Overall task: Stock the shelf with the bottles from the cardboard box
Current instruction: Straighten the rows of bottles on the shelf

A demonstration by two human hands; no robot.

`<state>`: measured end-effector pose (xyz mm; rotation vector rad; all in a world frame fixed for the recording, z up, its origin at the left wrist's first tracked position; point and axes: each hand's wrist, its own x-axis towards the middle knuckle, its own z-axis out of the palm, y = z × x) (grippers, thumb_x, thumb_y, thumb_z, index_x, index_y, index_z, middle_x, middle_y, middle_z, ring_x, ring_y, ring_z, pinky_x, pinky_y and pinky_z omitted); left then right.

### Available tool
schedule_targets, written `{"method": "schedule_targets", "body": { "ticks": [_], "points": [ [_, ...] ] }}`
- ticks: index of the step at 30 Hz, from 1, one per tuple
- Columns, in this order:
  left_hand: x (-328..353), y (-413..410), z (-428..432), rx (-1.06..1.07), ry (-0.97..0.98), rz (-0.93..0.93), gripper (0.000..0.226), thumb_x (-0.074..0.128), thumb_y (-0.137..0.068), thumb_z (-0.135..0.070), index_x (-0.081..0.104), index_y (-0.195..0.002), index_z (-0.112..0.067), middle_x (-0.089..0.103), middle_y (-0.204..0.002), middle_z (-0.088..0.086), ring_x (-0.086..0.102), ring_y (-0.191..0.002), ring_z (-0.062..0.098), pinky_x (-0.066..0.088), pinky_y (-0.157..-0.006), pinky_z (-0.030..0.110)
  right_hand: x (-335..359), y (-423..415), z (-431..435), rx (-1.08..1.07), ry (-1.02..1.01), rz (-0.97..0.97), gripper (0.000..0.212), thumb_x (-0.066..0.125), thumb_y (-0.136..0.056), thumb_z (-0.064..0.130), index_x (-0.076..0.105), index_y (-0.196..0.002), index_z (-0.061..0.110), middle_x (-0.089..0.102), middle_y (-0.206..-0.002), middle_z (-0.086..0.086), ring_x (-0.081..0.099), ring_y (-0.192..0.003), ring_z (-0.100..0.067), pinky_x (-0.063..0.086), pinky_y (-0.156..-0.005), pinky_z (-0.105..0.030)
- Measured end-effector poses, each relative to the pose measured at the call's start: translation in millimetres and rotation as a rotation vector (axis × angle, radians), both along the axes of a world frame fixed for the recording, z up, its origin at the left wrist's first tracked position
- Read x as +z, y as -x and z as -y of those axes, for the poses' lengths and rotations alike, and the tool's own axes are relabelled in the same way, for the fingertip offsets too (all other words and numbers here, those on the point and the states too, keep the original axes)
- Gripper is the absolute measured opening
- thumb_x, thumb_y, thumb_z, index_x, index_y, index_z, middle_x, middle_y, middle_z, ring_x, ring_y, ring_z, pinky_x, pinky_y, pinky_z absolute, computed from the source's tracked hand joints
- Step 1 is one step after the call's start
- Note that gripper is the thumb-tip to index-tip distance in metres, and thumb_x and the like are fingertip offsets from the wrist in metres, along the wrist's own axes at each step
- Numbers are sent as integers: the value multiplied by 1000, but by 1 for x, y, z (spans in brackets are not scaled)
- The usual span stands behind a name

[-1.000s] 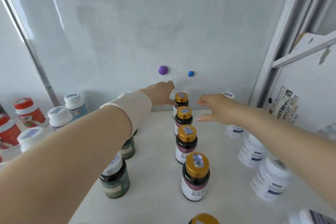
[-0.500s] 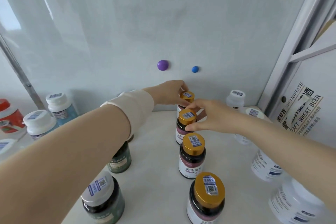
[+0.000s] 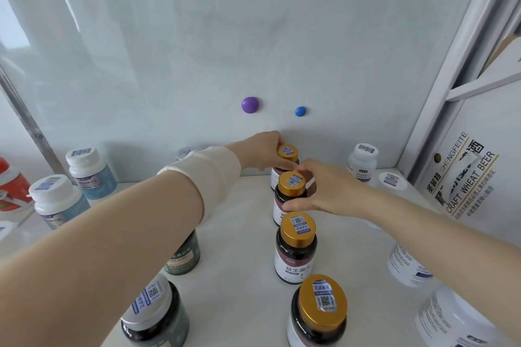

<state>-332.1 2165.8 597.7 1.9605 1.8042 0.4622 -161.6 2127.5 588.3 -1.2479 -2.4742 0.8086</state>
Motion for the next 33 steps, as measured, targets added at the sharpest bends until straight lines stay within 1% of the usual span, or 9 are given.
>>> {"method": "schedule_targets", "body": {
  "ticks": [2, 4, 7, 9, 11, 14, 22, 28, 33],
  "points": [
    [0, 1, -1, 20, -11, 48, 46, 71, -77, -39, 43, -106, -18, 50, -102, -1, 55, -84, 15, 51, -63, 20, 0, -1, -1, -11, -2, -19, 45, 77, -69, 42, 45, -99, 33, 51, -87, 23, 51, -77, 5, 37, -63, -8],
    [2, 5, -1, 20, -14, 75, 42, 71, -78, -35, 44, -105, -18, 51, -105, 0, 55, -77, 11, 51, -60, 17, 2, -4, -5, -32, 19, -16, 47, 78, -68, 38, 51, -104, 26, 57, -98, 15, 58, -85, -3, 46, -71, -17],
    [4, 11, -2, 9, 15, 123, 42, 71, -80, -27, 47, -112, -15, 54, -115, 5, 60, -88, 19, 55, -70, 22, 4, -10, -9, -51, 97, -39, 49, 79, -69, 30, 53, -110, 22, 60, -110, 7, 63, -96, -14, 52, -87, -32],
    [4, 13, -1, -3, 28, 144, 44, 71, -80, -23, 48, -115, -14, 53, -118, 6, 59, -98, 23, 56, -74, 24, 4, -12, -10, -28, 159, -72, 41, 79, -70, 25, 53, -102, 29, 62, -109, 9, 64, -96, -12, 52, -89, -32],
    [3, 13, -1, -18, 26, 159, 44, 71, -80, -22, 47, -116, -15, 53, -119, 5, 57, -98, 21, 54, -70, 20, 4, -12, -10, -11, 193, -89, 38, 79, -71, 22, 53, -96, 34, 62, -105, 13, 64, -96, -9, 51, -90, -32],
    [2, 12, -2, -38, 31, 191, 43, 71, -80, -20, 48, -117, -16, 53, -120, 4, 55, -99, 20, 54, -69, 19, 3, -13, -11, -7, 197, -85, 39, 79, -70, 26, 53, -97, 36, 60, -103, 17, 62, -95, -5, 51, -91, -32],
    [5, 11, 2, -48, 67, 226, 40, 70, -81, -18, 46, -113, -19, 52, -115, 2, 55, -101, 21, 54, -69, 19, 2, -8, -8, -29, 172, -84, 46, 78, -72, 27, 54, -111, 26, 60, -108, 11, 62, -97, -10, 51, -84, -26],
    [6, 8, 7, -37, 80, 229, 42, 70, -81, -19, 46, -115, -18, 54, -112, 3, 57, -99, 21, 54, -74, 22, -1, 0, -2, -55, 130, -114, 40, 80, -68, 31, 51, -95, 32, 59, -96, 16, 61, -82, -1, 46, -61, -9],
    [7, 5, 9, -18, 85, 217, 47, 70, -81, -19, 46, -121, -15, 55, -119, 7, 58, -101, 22, 54, -80, 26, -4, 5, 1, -84, 84, -104, 44, 80, -67, 34, 47, -97, 32, 55, -91, 19, 58, -78, -1, 43, -55, -8]
  ]
}}
